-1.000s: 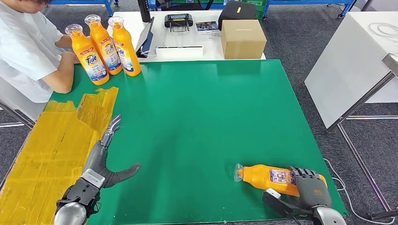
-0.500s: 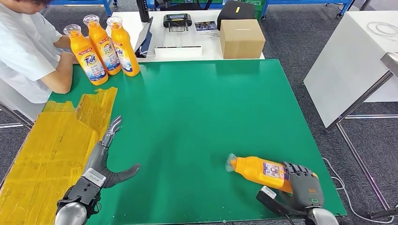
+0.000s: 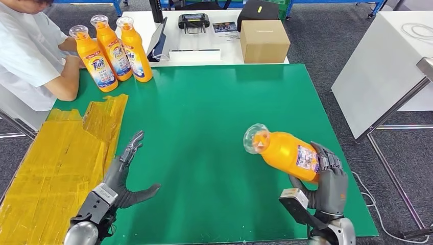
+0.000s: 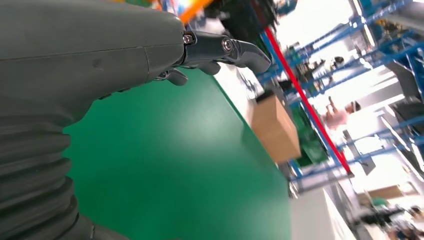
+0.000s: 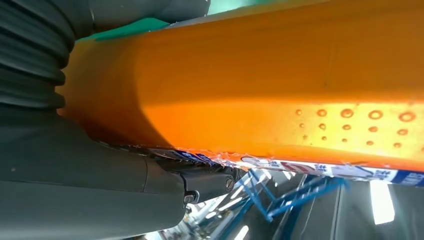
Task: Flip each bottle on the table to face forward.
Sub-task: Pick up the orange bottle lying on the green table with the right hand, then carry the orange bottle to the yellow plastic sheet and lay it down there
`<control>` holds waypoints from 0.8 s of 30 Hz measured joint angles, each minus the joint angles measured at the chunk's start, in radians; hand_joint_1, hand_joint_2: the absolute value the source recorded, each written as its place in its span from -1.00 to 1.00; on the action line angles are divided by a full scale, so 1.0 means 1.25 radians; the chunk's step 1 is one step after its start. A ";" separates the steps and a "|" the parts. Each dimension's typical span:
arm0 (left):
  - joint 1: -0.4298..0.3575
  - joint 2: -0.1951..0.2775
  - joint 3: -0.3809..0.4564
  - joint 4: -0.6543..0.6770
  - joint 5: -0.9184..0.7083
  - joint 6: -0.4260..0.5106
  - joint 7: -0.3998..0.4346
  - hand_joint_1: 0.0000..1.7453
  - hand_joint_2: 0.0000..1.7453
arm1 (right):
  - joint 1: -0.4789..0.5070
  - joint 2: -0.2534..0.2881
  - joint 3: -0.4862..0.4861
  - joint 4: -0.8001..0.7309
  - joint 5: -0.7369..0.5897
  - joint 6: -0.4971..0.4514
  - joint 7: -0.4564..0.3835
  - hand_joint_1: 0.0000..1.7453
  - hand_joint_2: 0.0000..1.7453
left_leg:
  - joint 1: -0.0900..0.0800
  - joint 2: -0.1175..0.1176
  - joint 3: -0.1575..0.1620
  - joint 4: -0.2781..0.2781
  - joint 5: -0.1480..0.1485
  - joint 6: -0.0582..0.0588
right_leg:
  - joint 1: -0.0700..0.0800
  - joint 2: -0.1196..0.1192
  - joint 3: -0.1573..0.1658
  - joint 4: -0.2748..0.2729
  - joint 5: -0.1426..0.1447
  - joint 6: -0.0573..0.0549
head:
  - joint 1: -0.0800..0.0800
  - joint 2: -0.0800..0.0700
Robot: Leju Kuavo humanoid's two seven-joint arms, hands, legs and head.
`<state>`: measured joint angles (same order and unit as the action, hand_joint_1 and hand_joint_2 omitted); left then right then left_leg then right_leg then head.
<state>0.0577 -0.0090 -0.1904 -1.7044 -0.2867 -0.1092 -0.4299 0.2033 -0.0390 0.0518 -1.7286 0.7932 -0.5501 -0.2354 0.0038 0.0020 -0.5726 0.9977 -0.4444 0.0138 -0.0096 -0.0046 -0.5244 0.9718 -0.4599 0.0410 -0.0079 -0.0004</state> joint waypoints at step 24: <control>-0.146 0.000 -0.152 0.107 0.183 -0.133 0.024 -1.00 1.00 | -0.179 0.134 0.126 0.229 -0.331 0.248 -0.165 1.00 1.00 | 0.000 0.000 -0.001 0.000 0.000 0.000 | 0.000 0.000 -0.001 0.001 0.000 0.000 | 0.000 0.000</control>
<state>-0.1242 -0.0094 -0.3808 -1.5703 -0.0578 -0.2761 -0.3999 -0.0201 0.1287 0.2091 -1.4428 0.3789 -0.2404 -0.4411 0.0038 0.0019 -0.5741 0.9977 -0.4438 0.0135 -0.0094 -0.0047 -0.5252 0.9725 -0.4598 0.0409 -0.0078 -0.0004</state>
